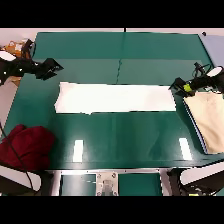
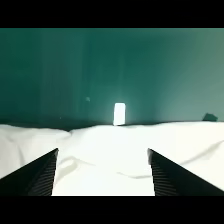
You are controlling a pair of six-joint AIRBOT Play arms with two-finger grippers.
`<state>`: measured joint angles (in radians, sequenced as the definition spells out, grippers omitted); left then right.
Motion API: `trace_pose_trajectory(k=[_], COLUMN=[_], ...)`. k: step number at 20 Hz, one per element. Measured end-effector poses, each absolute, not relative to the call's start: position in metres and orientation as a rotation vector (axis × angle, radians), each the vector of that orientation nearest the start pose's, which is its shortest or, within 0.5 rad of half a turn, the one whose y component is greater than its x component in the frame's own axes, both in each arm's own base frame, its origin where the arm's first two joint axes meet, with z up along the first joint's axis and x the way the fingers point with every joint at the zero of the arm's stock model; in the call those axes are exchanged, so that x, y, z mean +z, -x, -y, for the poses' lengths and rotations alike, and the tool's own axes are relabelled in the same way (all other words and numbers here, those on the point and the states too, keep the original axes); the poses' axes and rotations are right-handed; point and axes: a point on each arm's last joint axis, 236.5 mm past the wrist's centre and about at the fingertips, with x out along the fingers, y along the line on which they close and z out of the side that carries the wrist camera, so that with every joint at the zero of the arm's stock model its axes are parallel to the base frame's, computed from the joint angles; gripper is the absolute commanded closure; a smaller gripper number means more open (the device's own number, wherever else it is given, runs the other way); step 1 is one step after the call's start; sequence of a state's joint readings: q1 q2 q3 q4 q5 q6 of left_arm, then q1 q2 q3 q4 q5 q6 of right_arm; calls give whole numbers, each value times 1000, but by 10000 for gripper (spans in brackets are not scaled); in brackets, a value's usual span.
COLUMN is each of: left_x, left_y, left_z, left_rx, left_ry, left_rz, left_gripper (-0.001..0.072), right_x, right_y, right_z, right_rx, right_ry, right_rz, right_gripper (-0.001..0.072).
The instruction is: Fold the shirts.
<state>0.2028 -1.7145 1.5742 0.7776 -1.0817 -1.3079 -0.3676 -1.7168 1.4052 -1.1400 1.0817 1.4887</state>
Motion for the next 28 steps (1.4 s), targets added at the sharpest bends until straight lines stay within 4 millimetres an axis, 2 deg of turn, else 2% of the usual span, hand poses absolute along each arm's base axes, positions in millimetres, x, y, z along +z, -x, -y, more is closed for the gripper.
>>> trace_pose_trajectory(k=[1, 2, 5, 7, 8, 10, 12, 15, 17, 20, 23, 26, 28], left_x=[32, 31, 31, 34, 35, 37, 37, 37, 32, 13, -13, -37, -50], left_y=[-527, -523, -511, -507, -506, -503, -500, -497, -492, -480, -460, -437, -424], left_z=[44, 44, 50, 54, 57, 73, 96, 146, 187, 256, 334, 405, 444], left_rx=[-361, -371, -408, -427, -439, -474, -515, -584, -633, -701, -770, -813, -831], left_ry=[625, 626, 629, 642, 646, 643, 620, 564, 515, 444, 415, 456, 495], left_rz=[-1038, -1058, -1108, -1118, -1123, -1135, -1146, -1150, -1153, -1161, -1165, -1159, -1156], left_gripper=[523, 680, 683, 683, 683, 683, 684, 684, 684, 684, 684, 684, 684], right_x=[-77, -83, -100, -111, -115, -123, -126, -113, -93, -23, 54, 120, 151], right_y=[-455, -449, -437, -434, -433, -431, -433, -442, -449, -457, -447, -428, -416], right_z=[90, 94, 91, 77, 67, 51, 40, 33, 36, 26, 16, -6, -21], right_rx=[-64, -50, 35, 120, 166, 233, 289, 346, 362, 437, 488, 561, 609], right_ry=[-593, -586, -590, -625, -660, -711, -716, -706, -659, -630, -582, -549, -531], right_rz=[-1292, -1315, -1376, -1405, -1414, -1432, -1432, -1402, -1376, -1295, -1234, -1176, -1146], right_gripper=[168, 168, 168, 169, 193, 495, 697, 698, 698, 697, 697, 697, 697])
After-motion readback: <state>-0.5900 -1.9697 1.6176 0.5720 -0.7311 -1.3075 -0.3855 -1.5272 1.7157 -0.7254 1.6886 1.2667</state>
